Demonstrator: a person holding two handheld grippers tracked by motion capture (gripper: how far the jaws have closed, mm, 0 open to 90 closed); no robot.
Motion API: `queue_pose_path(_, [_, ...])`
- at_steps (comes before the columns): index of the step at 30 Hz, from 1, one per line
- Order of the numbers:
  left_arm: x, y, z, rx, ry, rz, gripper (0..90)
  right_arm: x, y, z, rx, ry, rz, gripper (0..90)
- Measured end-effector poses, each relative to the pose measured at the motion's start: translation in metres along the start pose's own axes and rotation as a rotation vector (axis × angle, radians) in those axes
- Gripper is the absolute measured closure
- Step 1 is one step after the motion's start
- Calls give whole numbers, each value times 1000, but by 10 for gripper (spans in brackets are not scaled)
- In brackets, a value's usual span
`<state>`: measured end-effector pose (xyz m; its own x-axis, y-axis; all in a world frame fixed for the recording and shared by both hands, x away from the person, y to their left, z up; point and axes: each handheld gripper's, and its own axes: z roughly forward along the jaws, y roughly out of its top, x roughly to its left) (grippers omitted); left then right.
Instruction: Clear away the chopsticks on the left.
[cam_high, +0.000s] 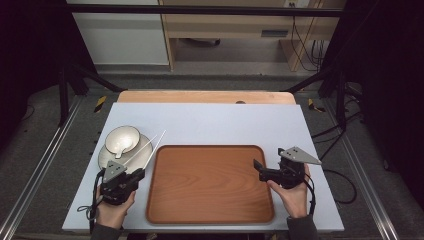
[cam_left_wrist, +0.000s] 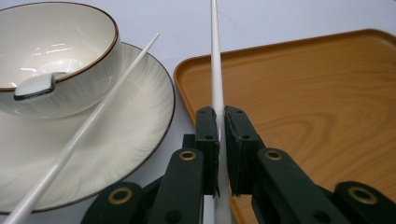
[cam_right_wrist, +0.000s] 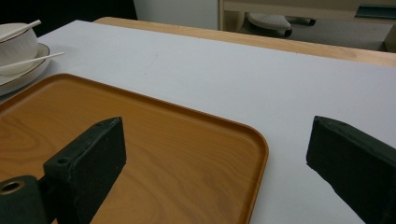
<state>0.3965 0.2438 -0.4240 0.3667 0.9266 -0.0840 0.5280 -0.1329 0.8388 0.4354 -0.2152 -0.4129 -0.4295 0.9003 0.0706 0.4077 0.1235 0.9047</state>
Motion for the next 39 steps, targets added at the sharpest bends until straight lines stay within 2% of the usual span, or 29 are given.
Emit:
queue_pose_path(2, [-4, -1, -1, -7, -3, -27, 843, 0, 0, 1, 3, 2, 0, 50])
queue_pose_path(9, [-17, -6, 0, -32, 28, -80, 843, 1, 0, 0, -2, 2, -7, 48])
queue_pose_path(13, [-24, -13, -1, -56, 58, -103, 843, 2, 0, 1, 5, 7, -5, 49])
queue_pose_path(16, [-28, -20, 0, -75, 74, -140, 843, 3, -1, 4, 10, 10, -15, 49])
queue_pose_path(20, [-35, -30, 4, -78, 71, -180, 843, 5, -2, 4, 12, 13, -21, 49])
queue_pose_path(25, [-39, -36, 9, -78, 97, -209, 843, 6, -2, 4, 13, 17, -21, 52])
queue_pose_path(30, [-45, -42, 19, -62, 119, -214, 843, 7, -3, 6, 22, 21, -26, 54])
queue_pose_path(36, [-45, -49, 28, -35, 136, -221, 843, 8, -3, 7, 25, 22, -24, 55])
queue_pose_path(39, [-47, -50, 30, -28, 144, -211, 843, 8, -4, 8, 27, 23, -24, 55])
